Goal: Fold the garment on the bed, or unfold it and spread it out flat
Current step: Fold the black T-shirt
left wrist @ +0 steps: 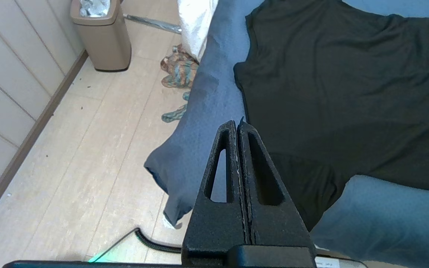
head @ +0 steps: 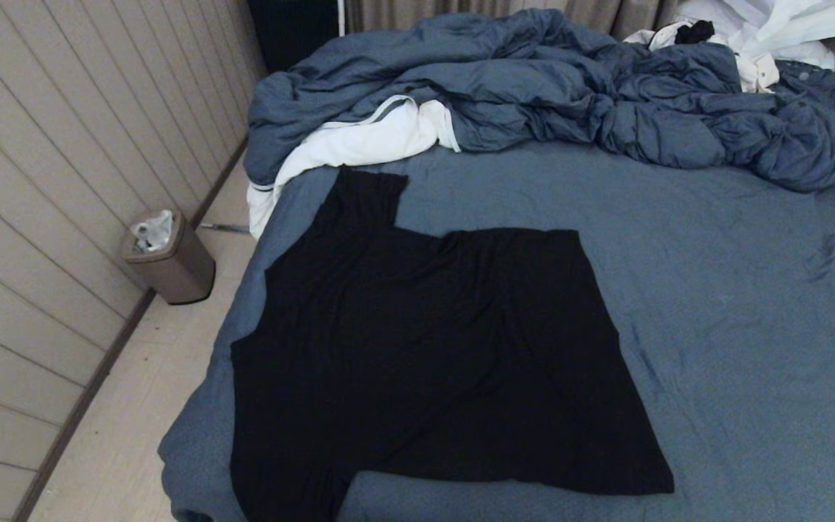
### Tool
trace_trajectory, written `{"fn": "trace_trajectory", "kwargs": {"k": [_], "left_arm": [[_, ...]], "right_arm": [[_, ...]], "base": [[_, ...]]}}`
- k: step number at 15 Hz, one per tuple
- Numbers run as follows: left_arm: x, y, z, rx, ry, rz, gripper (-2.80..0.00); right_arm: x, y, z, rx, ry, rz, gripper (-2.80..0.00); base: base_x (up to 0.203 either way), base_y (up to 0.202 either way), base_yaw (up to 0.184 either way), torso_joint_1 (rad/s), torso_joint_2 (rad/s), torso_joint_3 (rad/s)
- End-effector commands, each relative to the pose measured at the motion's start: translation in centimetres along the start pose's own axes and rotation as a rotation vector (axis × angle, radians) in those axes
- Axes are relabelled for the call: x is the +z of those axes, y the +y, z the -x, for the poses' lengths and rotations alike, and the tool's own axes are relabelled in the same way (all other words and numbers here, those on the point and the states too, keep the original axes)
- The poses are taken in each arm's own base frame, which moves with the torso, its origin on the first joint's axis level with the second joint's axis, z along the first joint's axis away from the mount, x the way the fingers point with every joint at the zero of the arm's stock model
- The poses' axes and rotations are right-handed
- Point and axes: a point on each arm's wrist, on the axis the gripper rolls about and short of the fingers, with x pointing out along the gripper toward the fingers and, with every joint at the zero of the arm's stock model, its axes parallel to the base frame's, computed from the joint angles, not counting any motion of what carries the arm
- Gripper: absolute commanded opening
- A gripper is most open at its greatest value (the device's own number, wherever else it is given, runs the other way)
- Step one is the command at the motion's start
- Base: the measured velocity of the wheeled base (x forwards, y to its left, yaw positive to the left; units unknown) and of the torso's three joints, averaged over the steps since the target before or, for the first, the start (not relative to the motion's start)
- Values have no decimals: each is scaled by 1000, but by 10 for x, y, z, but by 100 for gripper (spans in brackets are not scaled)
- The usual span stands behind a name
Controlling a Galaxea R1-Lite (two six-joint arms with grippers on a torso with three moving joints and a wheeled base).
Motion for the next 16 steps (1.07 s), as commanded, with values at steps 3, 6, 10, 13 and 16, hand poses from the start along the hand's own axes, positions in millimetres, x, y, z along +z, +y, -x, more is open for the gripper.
{"fn": "trace_trajectory", "kwargs": {"k": [3,6,10,13,16], "left_arm": [[0,0,0,1,1,1,-280],[0,0,0,1,1,1,-280],[0,0,0,1,1,-1,-280],[0,0,0,1,2,-1,-280],[0,0,0,1,1,-2,-280]], "right_arm": [[0,0,0,1,2,0,-280],[0,0,0,1,2,2,-280],[0,0,0,1,2,2,-280],[0,0,0,2,2,2,-280],[1,0,0,4,-4,11,-280]], "base": [[0,0,0,0,0,0],[0,0,0,0,0,0],[0,0,0,0,0,0],[0,0,0,0,0,0],[0,0,0,0,0,0]]}}
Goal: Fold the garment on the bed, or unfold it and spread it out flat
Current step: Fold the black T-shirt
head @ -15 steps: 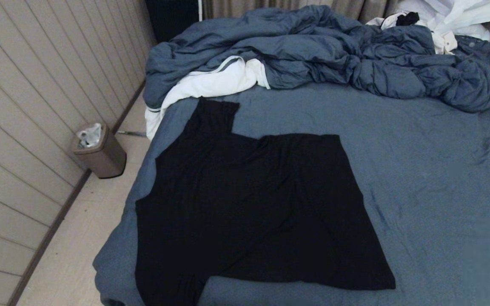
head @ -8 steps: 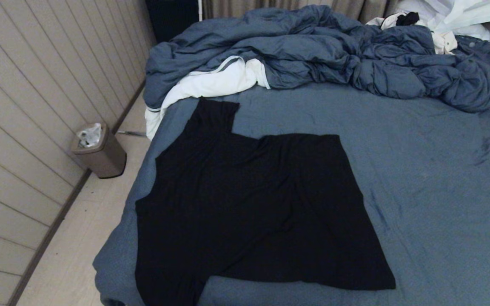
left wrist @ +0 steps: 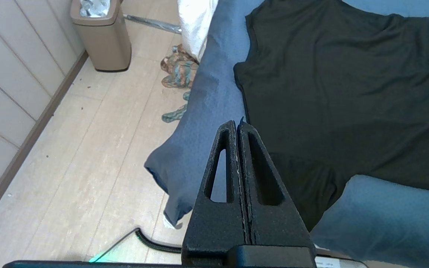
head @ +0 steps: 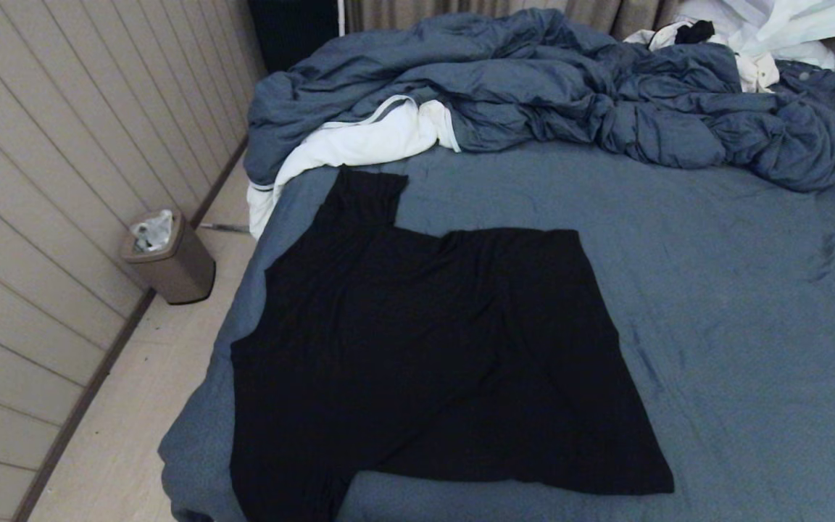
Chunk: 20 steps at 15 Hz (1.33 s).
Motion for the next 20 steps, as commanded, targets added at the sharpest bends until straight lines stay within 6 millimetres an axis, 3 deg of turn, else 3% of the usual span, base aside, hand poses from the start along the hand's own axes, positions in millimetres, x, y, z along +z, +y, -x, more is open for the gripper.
{"fn": "trace_trajectory", "kwargs": {"k": [1,2,4,7,8,10,12,15,18,20], "left_arm": [[0,0,0,0,1,-3,-280],[0,0,0,0,-2,-5,-280],[7,-1,2,3,-15,-14,-280],[80,-8,11,-2,-101,22,-280],[106,-11,6,-2,-89,36,-280],[148,-17,-14,-4,-46,52,-280],[172,-20,-51,-18,60,66,-280],[168,-22,-122,-25,318,134,-280],[125,-21,-172,-87,630,214,-280],[91,-20,-187,-135,817,272,-280]], "right_arm": [[0,0,0,0,0,6,-280],[2,0,0,1,2,14,-280],[33,0,5,9,-31,22,-280],[102,-1,-6,33,6,15,-280],[124,-1,-14,48,17,11,-280],[158,0,-37,83,55,-15,-280],[174,4,-72,107,150,-56,-280],[161,8,-142,70,403,-131,-280],[117,-7,-201,-19,682,-234,-280],[84,-33,-212,-43,826,-368,-280]], "base": [[0,0,0,0,0,0],[0,0,0,0,0,0],[0,0,0,0,0,0],[0,0,0,0,0,0],[0,0,0,0,0,0],[0,0,0,0,0,0],[0,0,0,0,0,0],[0,0,0,0,0,0],[0,0,0,0,0,0],[0,0,0,0,0,0]]}}
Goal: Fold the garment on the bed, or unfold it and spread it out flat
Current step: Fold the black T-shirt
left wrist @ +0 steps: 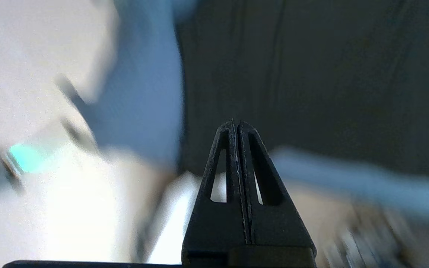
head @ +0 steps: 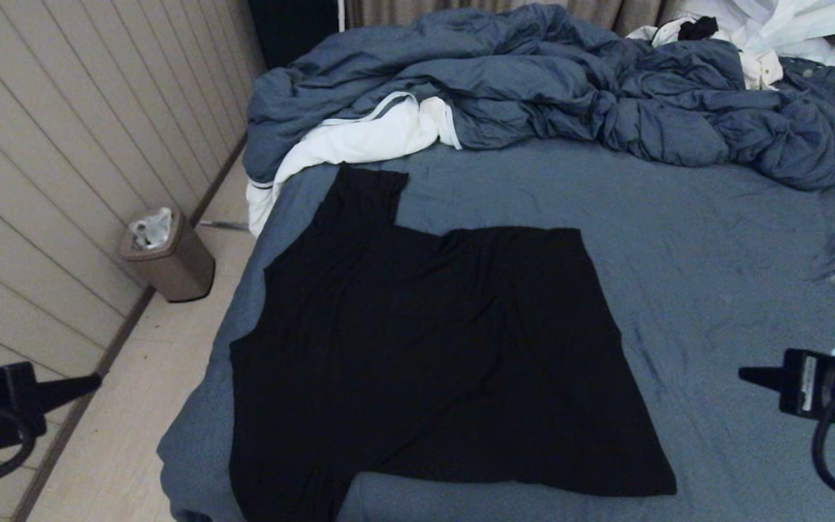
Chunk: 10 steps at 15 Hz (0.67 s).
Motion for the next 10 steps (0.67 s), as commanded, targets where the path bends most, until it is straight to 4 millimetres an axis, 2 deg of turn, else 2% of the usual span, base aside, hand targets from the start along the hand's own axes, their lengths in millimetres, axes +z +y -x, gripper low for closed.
{"fn": "trace_trajectory", "kwargs": {"k": [1,2,4,7,8,10], "left_arm": [[-21,18,-54,0,286,85,-280],[-30,22,-64,-5,350,107,-280],[-43,24,-79,-28,426,115,-280],[-45,20,-97,-67,427,86,-280],[-45,19,-101,-72,423,83,-280],[-46,21,-109,-73,425,83,-280]], "right_arm": [[-25,-40,-52,-16,270,-134,-280],[-40,-49,-59,-11,342,-122,-280],[-59,-57,-70,-2,428,-107,-280],[-75,-66,-95,-2,450,-100,-280],[-79,-69,-103,-3,450,-96,0],[-88,-75,-117,-6,446,-89,0]], "base": [[0,0,0,0,0,0],[0,0,0,0,0,0],[0,0,0,0,0,0],[0,0,0,0,0,0],[0,0,0,0,0,0],[0,0,0,0,0,0]]}}
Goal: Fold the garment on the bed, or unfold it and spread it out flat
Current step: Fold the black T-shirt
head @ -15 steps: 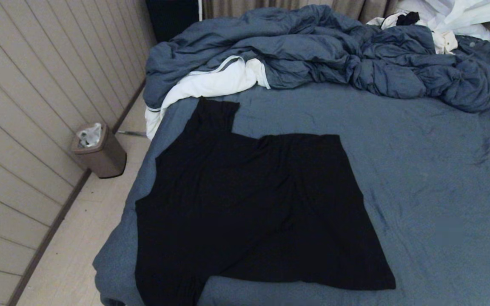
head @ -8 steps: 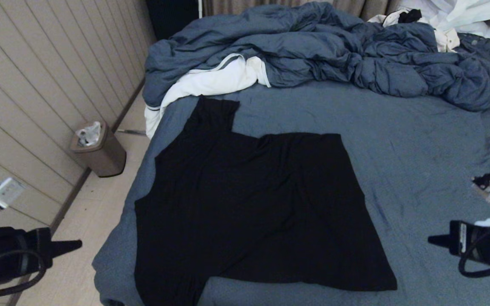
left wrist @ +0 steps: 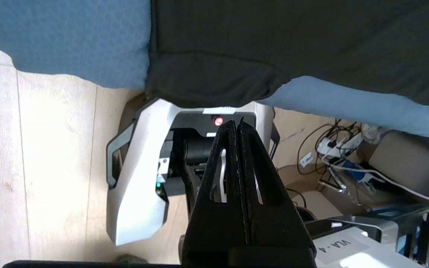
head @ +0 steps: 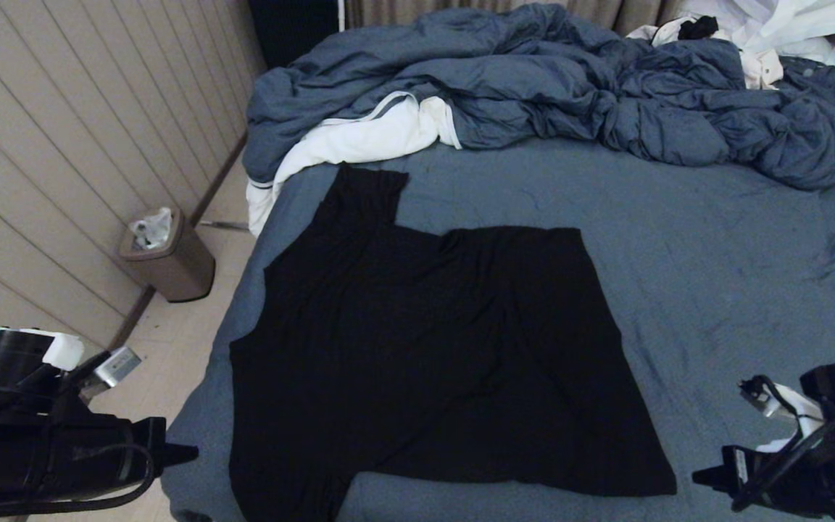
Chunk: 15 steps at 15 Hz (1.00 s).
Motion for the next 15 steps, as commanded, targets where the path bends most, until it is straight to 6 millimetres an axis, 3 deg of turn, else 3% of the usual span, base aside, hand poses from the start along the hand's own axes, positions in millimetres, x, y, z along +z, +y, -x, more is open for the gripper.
{"fn": "trace_trajectory", "kwargs": {"k": [1,9,15], "left_arm": [[2,3,-11,2,20,12,-280],[12,3,-17,-11,-16,2,-280],[14,3,-18,-12,-29,-2,-280]], "right_arm": [[-7,-9,-26,-4,50,-13,0],[-22,-20,-65,-57,-14,51,0],[-18,-1,-77,-15,-43,99,0]], "base": [[0,0,0,0,0,0],[0,0,0,0,0,0],[0,0,0,0,0,0]]}}
